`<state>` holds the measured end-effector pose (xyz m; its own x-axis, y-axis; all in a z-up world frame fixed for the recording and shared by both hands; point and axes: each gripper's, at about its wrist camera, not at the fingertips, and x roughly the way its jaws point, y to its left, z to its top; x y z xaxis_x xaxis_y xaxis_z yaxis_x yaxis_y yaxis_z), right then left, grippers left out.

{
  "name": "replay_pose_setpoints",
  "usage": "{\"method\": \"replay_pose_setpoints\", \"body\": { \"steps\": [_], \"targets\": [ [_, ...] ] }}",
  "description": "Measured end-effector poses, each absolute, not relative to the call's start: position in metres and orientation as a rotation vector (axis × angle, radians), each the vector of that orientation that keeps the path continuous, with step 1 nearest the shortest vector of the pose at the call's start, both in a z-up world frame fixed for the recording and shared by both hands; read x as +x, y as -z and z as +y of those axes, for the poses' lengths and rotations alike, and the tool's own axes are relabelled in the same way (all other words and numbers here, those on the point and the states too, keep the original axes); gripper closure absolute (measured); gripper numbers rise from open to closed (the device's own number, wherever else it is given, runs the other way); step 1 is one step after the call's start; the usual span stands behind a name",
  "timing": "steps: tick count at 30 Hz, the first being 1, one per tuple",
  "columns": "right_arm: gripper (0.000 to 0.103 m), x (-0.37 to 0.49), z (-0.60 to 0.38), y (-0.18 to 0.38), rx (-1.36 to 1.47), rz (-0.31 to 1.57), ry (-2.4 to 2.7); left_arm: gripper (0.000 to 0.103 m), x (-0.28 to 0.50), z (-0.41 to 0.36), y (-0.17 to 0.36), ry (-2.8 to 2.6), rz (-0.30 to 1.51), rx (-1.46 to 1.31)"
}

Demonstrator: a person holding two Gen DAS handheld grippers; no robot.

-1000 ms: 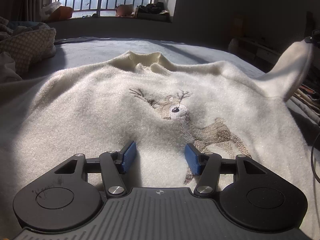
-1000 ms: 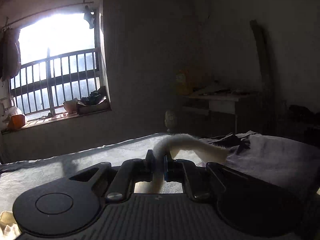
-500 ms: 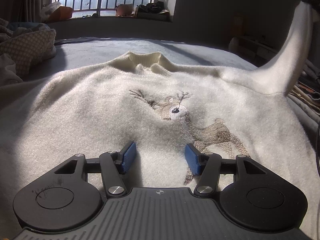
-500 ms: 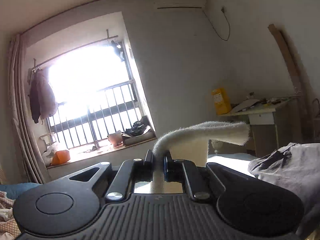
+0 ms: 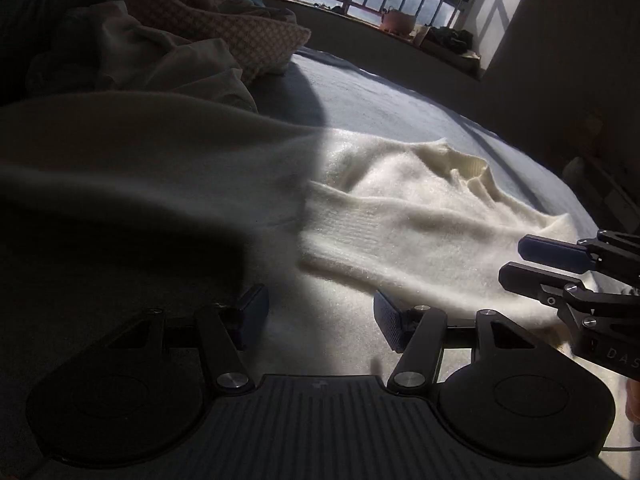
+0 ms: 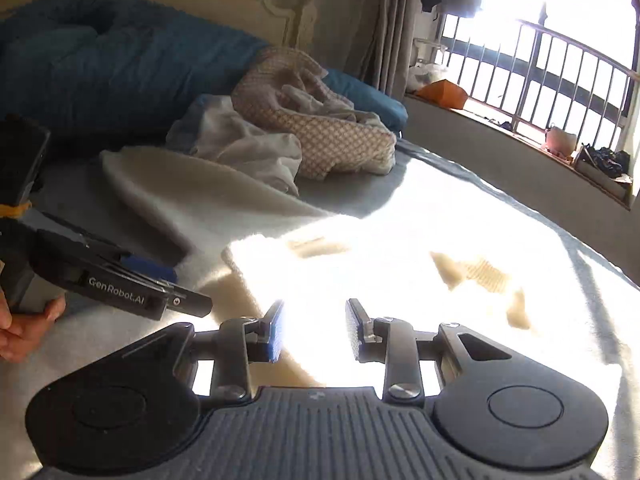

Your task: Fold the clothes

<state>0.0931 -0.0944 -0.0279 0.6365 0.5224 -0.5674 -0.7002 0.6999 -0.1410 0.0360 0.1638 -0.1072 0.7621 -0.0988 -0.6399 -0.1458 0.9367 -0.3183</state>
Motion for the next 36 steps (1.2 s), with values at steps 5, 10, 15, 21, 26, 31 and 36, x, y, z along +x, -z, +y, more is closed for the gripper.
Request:
{"method": "replay_pose_setpoints", "body": {
  "steps": [5,10,15,21,26,31,36],
  "targets": [
    [0.062,0.077,-0.114,0.033,-0.271,0.632,-0.763,0.043,0.032,0.175,0.104,-0.06,0.704,-0.402],
    [0.061,0.074,-0.183,0.019,-0.235,0.587,-0.532,0.043,0.032,0.172,0.09,-0.058,0.645,-0.333],
    [0.06,0.08,-0.252,0.038,-0.235,0.666,-0.215,0.042,0.036,0.141,0.077,0.028,0.588,-0.138],
    [0.059,0.08,-0.279,0.061,-0.149,0.724,-0.165,0.032,0.052,0.065,0.096,0.238,0.62,0.298],
    [0.063,0.09,-0.275,0.074,-0.162,0.712,-0.125,0.038,0.075,0.032,0.116,0.211,0.637,0.499],
    [0.092,0.095,-0.289,0.082,-0.073,0.686,-0.081,0.089,0.085,0.017,0.113,0.171,0.602,0.574],
    [0.094,0.086,-0.297,0.083,-0.039,0.659,-0.055,0.094,0.077,0.018,0.101,0.108,0.559,0.616]
  ]
}}
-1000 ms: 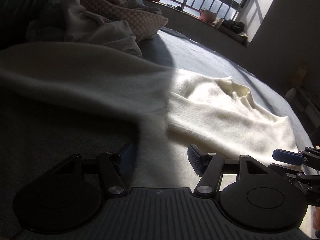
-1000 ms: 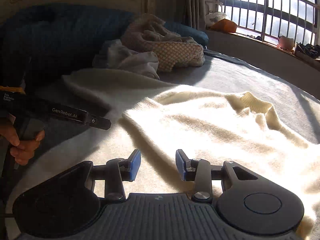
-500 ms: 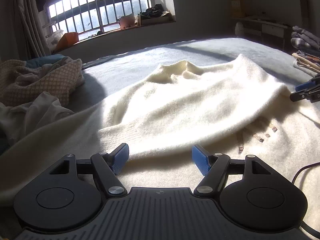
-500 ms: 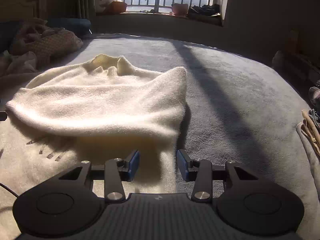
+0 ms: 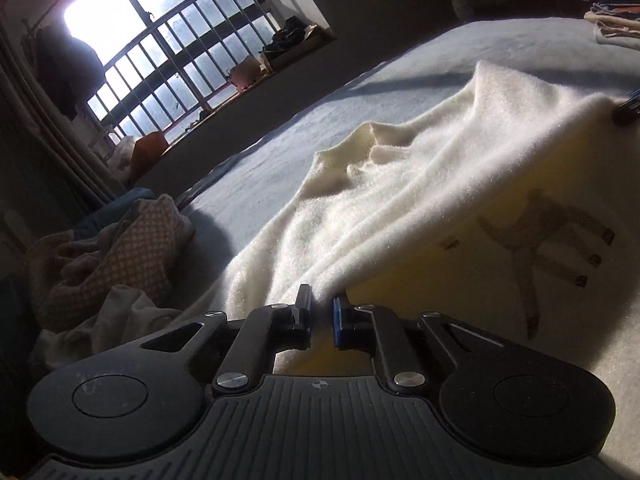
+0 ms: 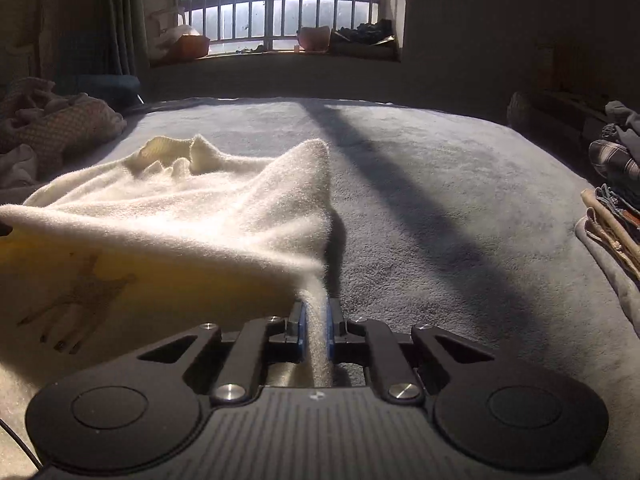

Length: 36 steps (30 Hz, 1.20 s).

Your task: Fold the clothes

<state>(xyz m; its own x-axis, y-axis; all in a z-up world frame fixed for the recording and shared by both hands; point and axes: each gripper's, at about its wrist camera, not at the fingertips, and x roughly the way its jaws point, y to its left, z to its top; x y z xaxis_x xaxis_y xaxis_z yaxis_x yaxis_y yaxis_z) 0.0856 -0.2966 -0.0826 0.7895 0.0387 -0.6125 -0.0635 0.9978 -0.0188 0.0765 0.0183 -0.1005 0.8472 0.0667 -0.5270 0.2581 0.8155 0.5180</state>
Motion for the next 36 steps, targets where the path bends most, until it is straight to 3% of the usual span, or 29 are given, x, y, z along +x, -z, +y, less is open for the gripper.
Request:
{"method": "replay_pose_setpoints", "body": {
  "steps": [5,7,9,10,16,21,24,29,36],
  "targets": [
    [0.092,0.09,-0.304,0.096,-0.027,0.701,-0.08,0.094,0.074,0.014,0.132,0.11,0.645,0.718],
    [0.084,0.087,-0.312,0.092,-0.007,0.715,-0.113,0.092,0.07,0.013,0.136,0.102,0.624,0.748],
    [0.067,0.084,-0.319,0.089,0.012,0.728,-0.145,0.09,0.068,0.014,0.134,0.104,0.625,0.74],
    [0.066,0.081,-0.324,0.087,0.022,0.733,-0.166,0.09,0.068,0.015,0.133,0.107,0.627,0.73],
    [0.07,0.055,-0.36,0.05,0.189,0.59,-0.28,0.09,0.064,0.016,0.132,0.111,0.615,0.72],
    [0.087,0.126,-0.338,0.037,0.11,0.541,-0.279,0.091,0.06,0.015,0.131,0.089,0.617,0.693],
    [0.091,0.178,-0.322,0.054,0.068,0.577,-0.268,0.092,0.052,0.015,0.13,0.093,0.623,0.695],
    [0.091,0.219,-0.31,0.097,0.083,0.667,-0.27,0.092,0.039,0.016,0.134,0.105,0.622,0.734],
    [0.091,0.233,-0.315,0.076,0.181,0.588,-0.267,0.092,0.026,0.018,0.133,0.119,0.619,0.758]
  ]
}}
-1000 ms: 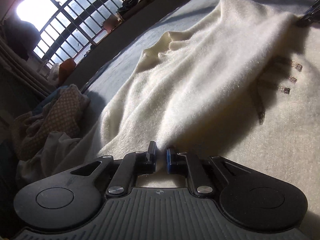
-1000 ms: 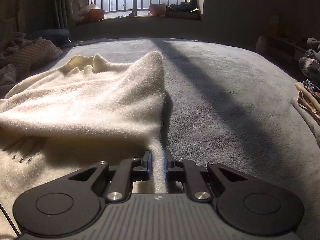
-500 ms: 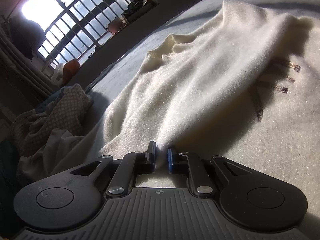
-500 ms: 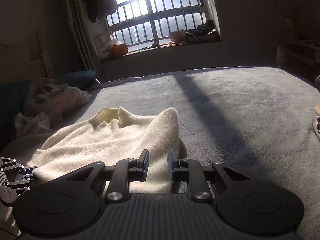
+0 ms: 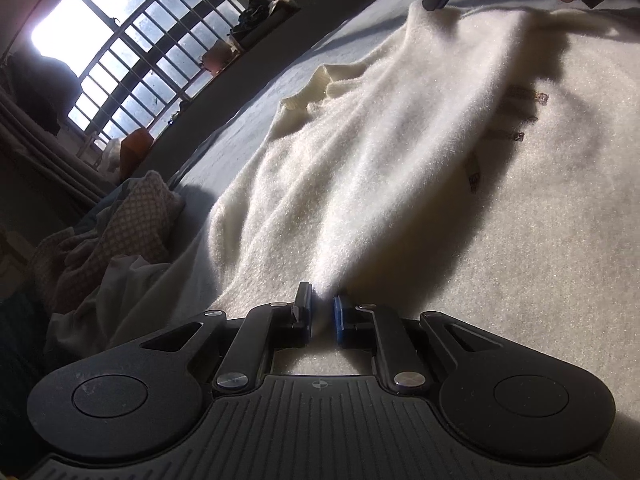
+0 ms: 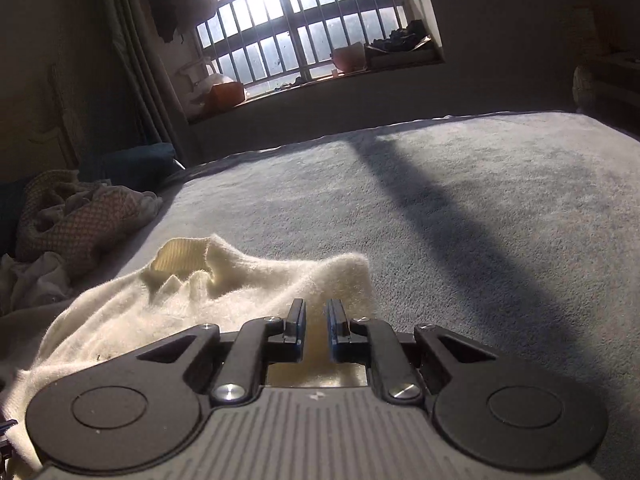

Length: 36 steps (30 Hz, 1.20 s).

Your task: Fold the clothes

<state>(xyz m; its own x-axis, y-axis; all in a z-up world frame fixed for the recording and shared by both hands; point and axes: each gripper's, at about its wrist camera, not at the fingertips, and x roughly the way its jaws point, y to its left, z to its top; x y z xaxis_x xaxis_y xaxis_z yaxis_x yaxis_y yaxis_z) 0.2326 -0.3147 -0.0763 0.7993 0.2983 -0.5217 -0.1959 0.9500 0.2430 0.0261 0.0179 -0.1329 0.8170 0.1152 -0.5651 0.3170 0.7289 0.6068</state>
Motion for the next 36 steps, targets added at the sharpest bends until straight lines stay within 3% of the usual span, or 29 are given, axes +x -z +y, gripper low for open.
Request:
{"method": "replay_pose_setpoints", "body": {
  "steps": [6,10,17,22,27,32,36],
  "targets": [
    [0.094,0.283,-0.29,0.101,0.059,0.658,-0.265,0.092,0.022,0.016,0.139,0.117,0.606,0.794],
    [0.093,0.287,-0.296,0.086,0.08,0.654,-0.202,0.091,0.021,0.015,0.142,0.112,0.592,0.814],
    [0.091,0.228,-0.365,0.05,0.427,0.6,-0.126,0.09,0.028,0.02,0.138,0.102,0.569,0.805],
    [0.091,0.17,-0.335,0.038,0.377,0.67,-0.314,0.09,0.034,0.02,0.135,0.074,0.527,0.818],
    [0.092,0.146,-0.278,0.081,0.106,0.787,-0.359,0.09,0.033,0.017,0.147,0.064,0.533,0.887],
    [0.092,0.14,-0.284,0.09,0.199,0.789,-0.333,0.088,0.01,0.023,0.151,0.067,0.543,0.932],
    [0.091,0.14,-0.285,0.086,0.208,0.803,-0.324,0.082,0.01,0.045,0.134,-0.001,0.617,0.788]
  ]
}}
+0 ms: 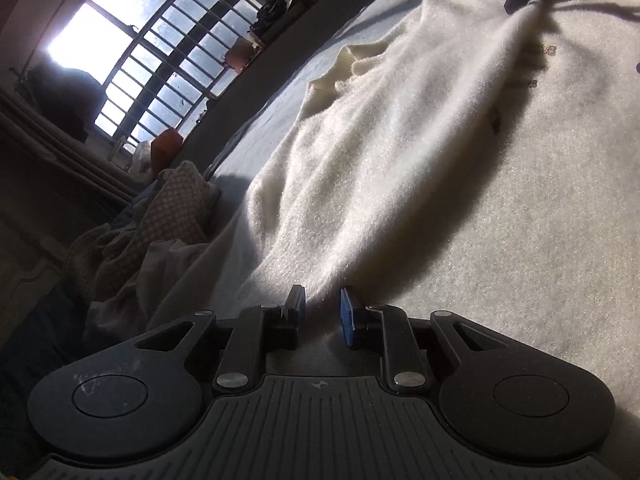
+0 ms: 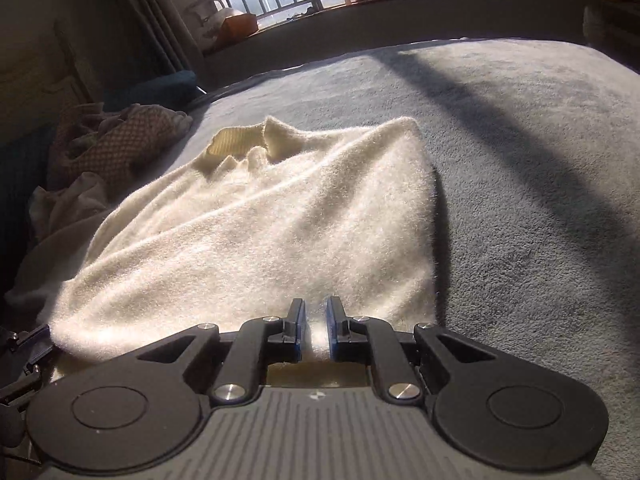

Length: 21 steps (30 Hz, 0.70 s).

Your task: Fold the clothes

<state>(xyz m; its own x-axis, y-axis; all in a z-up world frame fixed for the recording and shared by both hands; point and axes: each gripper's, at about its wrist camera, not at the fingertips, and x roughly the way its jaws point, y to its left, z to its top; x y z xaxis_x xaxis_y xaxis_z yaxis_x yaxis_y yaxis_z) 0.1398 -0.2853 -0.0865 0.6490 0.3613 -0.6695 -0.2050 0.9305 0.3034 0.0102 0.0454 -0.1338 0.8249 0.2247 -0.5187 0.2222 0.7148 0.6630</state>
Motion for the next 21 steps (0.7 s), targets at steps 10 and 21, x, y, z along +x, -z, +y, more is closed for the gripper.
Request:
{"method": "replay_pose_setpoints", "body": {
  "steps": [10,21],
  "targets": [
    [0.091,0.121,-0.282,0.058,0.179,0.809,-0.334,0.071,0.023,0.153,0.091,-0.03,0.793,-0.281],
    [0.091,0.132,-0.216,0.021,-0.078,0.897,-0.414,0.068,0.035,0.181,0.119,-0.037,0.764,-0.66]
  ]
}}
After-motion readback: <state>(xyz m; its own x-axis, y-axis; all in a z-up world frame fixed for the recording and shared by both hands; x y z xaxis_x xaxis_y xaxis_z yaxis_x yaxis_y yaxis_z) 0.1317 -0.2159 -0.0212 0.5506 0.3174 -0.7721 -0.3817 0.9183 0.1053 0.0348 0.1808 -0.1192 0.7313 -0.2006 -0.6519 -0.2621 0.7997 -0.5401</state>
